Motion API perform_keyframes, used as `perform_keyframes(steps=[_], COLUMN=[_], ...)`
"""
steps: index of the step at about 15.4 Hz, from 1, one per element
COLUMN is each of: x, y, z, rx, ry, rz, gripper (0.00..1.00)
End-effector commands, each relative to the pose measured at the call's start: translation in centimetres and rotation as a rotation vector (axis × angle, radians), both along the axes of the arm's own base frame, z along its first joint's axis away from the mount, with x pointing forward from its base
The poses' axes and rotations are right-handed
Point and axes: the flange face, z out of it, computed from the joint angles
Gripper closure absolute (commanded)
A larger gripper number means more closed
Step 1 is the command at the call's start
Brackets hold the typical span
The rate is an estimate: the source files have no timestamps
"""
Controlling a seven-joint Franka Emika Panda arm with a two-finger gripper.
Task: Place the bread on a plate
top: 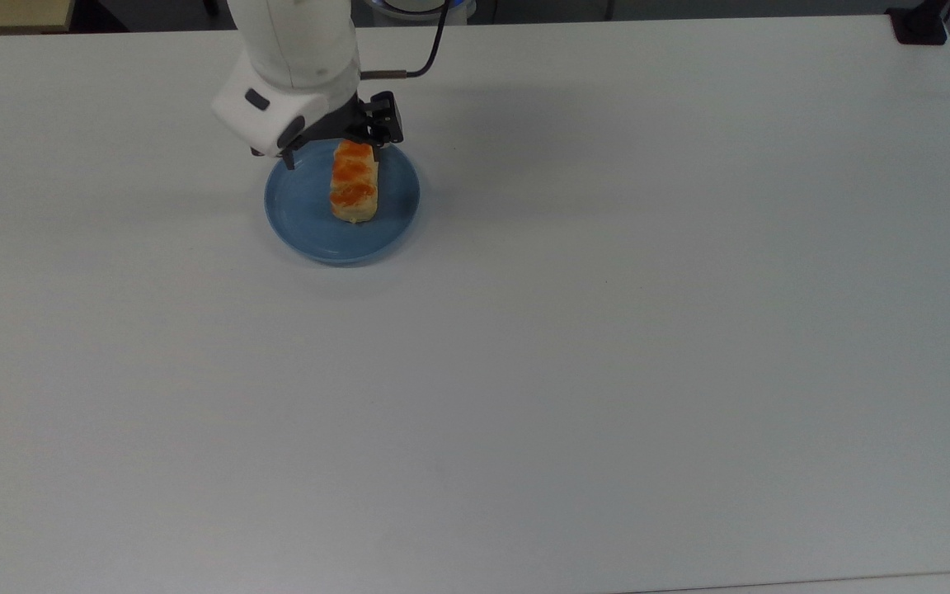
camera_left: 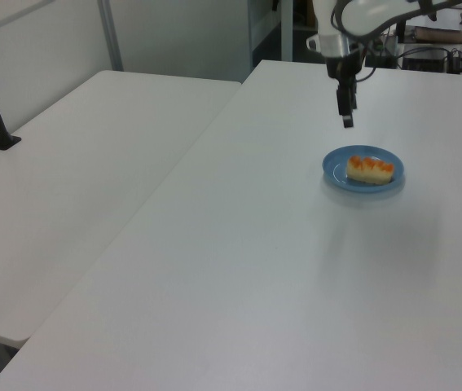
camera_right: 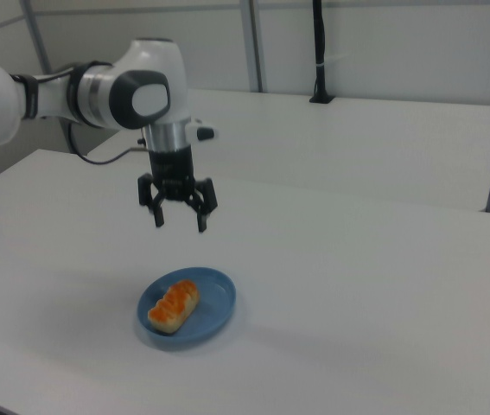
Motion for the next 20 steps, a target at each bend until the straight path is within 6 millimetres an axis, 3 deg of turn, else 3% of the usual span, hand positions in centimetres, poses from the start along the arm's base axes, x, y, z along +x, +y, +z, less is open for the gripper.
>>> perform_keyframes(steps=[1,5,7,20], x=[-1.6,-4.0,-4.7,-4.8], y=[-0.3,-1.4,-1.9,-1.1], z=[6.0,11.8,13.4,14.3], rx=[0.041,0.090,0.145,0.150], ry=[-0.138,-0.235,-0.268,-0.254], rz=[-0.002,-0.030,-0.049,-0.059], gripper=[0.00,0.00,0.00,0.00])
